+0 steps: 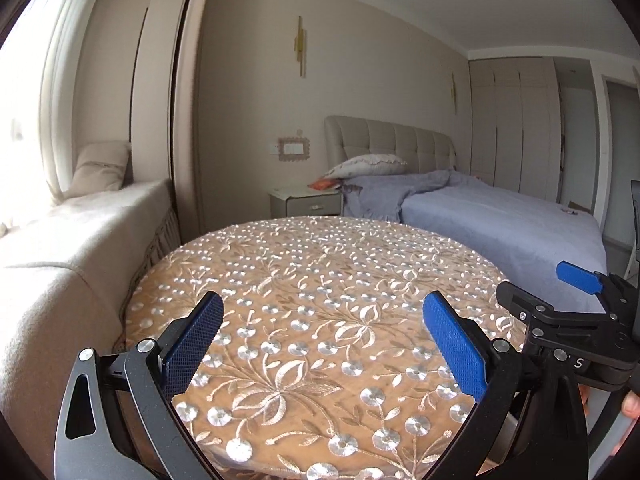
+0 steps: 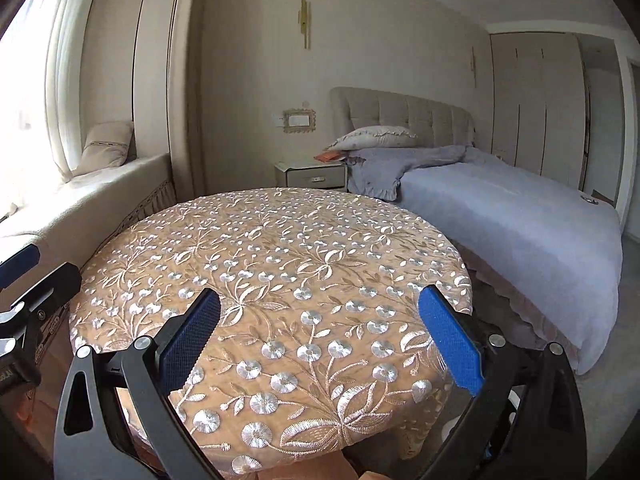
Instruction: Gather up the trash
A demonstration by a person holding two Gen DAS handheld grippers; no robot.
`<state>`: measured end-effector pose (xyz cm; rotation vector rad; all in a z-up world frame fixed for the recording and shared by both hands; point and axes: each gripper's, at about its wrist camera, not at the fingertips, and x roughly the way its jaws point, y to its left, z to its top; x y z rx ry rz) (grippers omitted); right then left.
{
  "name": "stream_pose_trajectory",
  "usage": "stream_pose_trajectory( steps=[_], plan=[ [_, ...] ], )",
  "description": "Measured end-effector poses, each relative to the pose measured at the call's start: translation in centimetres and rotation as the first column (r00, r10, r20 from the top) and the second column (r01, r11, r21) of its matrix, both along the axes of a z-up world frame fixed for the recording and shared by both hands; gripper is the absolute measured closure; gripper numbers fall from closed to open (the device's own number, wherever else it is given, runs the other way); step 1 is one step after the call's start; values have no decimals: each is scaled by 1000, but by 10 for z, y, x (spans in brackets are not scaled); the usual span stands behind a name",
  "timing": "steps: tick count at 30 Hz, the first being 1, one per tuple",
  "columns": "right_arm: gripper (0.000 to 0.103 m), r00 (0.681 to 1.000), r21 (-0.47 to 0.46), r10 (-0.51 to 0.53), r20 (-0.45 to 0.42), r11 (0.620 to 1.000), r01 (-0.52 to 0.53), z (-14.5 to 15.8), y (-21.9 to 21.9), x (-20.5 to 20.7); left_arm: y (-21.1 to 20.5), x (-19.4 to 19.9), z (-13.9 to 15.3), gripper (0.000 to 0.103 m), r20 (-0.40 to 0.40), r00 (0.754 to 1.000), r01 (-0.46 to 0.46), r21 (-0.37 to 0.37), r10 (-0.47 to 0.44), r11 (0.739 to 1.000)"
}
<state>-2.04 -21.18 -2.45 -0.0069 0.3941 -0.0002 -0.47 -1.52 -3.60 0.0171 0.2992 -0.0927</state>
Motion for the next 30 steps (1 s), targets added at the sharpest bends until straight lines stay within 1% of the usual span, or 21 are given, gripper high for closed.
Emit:
stream_pose_trajectory(
  steps=[3, 8, 13, 17, 23, 26, 30],
  plan=[
    [4, 1000, -2, 6, 15, 1000, -6, 2, -1, -4, -2, 2, 0, 5, -7, 1000, 7, -3, -7, 1000],
    [4, 1000, -15, 8, 10, 1000, -8, 1, 0, -6, -7, -3, 2, 5, 3, 1000, -10, 27, 10, 1000],
    [4, 1000, -40, 1, 16, 999, 0, 1, 3, -5, -4, -2, 3, 5, 5, 1000, -1, -1, 1, 1000],
    [4, 1000, -63, -2, 17, 998, 3, 0, 7, -5, -7, -2, 2, 5, 18, 1000, -22, 38, 22, 999],
    [4, 1000, -64, -2, 5, 998, 3, -4, 8, -1, -8, -2, 3, 5, 18, 1000, -19, 43, 18, 999],
    [4, 1000, -62, -7, -12, 998, 6, -8, 5, 4, -7, 2, 3, 5, 8, 1000, -21, 25, 21, 999],
    [4, 999, -42, -20, -39, 999, 19, -15, -4, 14, -3, 18, 2, 5, -56, 998, 16, -44, -18, 999]
  ],
)
